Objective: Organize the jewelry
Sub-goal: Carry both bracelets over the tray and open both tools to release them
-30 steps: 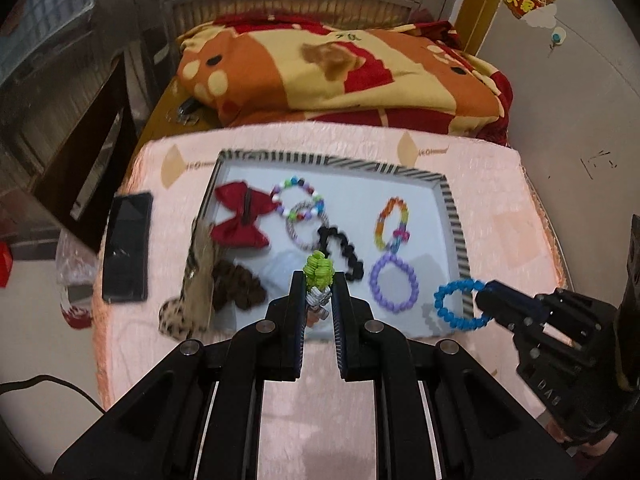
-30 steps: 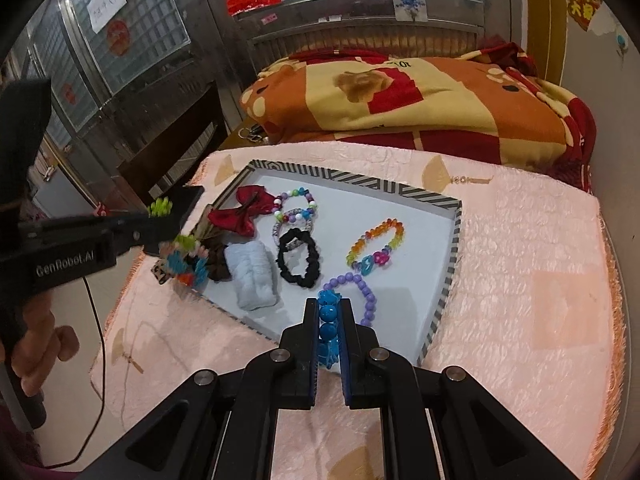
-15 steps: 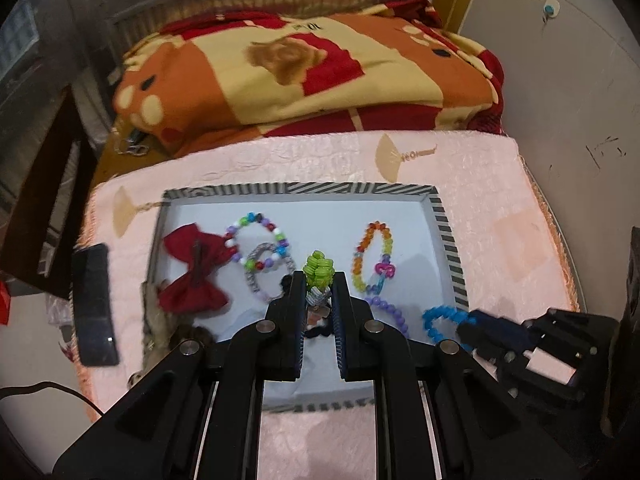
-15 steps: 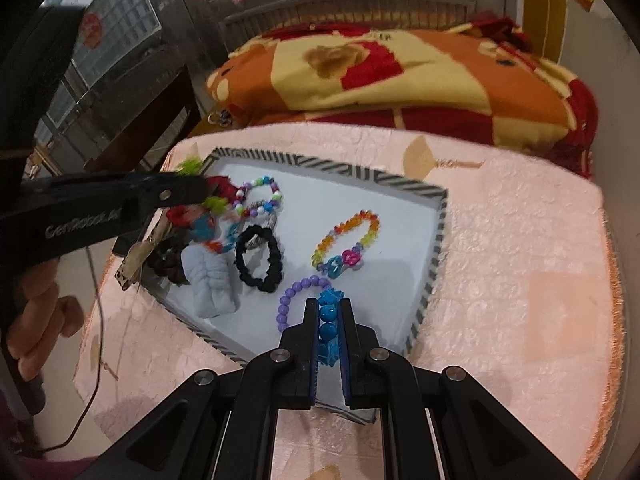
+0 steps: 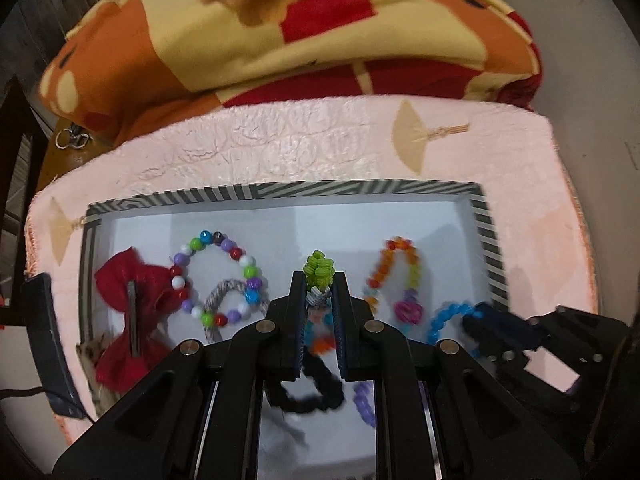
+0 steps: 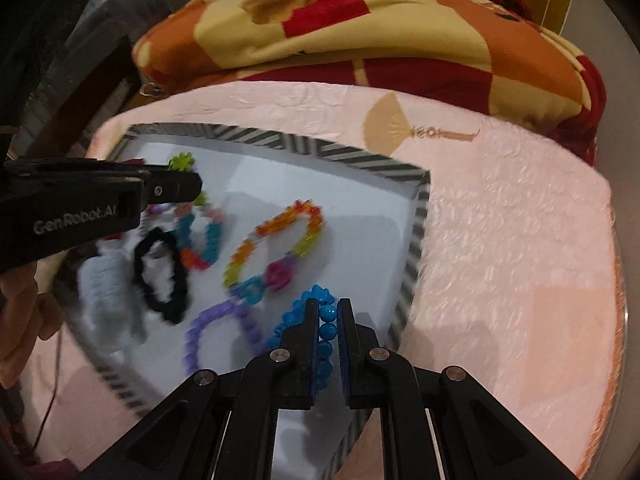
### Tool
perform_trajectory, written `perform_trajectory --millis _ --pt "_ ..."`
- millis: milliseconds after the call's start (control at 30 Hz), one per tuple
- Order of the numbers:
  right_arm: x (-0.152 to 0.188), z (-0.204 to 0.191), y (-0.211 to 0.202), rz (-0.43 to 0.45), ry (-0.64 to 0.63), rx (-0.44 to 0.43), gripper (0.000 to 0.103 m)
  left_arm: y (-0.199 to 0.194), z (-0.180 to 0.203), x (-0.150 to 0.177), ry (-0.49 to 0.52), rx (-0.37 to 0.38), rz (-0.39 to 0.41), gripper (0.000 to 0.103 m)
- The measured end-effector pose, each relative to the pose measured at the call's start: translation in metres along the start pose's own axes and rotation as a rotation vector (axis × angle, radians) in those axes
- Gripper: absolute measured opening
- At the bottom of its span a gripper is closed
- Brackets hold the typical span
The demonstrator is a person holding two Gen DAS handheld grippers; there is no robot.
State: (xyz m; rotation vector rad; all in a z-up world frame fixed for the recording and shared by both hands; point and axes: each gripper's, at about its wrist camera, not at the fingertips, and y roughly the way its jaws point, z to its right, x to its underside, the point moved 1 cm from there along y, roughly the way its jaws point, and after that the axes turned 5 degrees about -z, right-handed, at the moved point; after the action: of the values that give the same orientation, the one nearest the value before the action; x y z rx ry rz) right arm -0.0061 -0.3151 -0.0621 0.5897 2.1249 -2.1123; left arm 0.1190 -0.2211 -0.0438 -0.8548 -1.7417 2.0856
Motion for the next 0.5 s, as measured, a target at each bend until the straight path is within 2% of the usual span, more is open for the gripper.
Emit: perform_trajectory --millis 200,367,400,433,500 --pt "-0.007 0.007 0.016 -0.008 0.031 0.067 0.008 0.024 -0.010 -0.005 -0.017 -0.026 -0.034 0.011" --pt "-0.006 0.012 0.016 -0.008 0.059 0.023 0.025 0.025 -0.011 -0.006 -0.019 -0.036 -0.019 0.013" --pt "-0.006 0.012 0.015 -0.004 0.060 0.021 0.028 0.025 -0.012 -0.006 -0.027 -0.035 -0.021 0.018" --pt "-0.006 0.011 0.012 0.003 0.058 0.024 0.030 0.026 -0.013 -0.005 -0.036 -0.034 -0.024 0.026" --pt "-0.005 0.009 0.004 0.027 0.054 0.024 0.030 0.024 -0.014 -0.003 -0.046 -0.034 -0.018 0.039"
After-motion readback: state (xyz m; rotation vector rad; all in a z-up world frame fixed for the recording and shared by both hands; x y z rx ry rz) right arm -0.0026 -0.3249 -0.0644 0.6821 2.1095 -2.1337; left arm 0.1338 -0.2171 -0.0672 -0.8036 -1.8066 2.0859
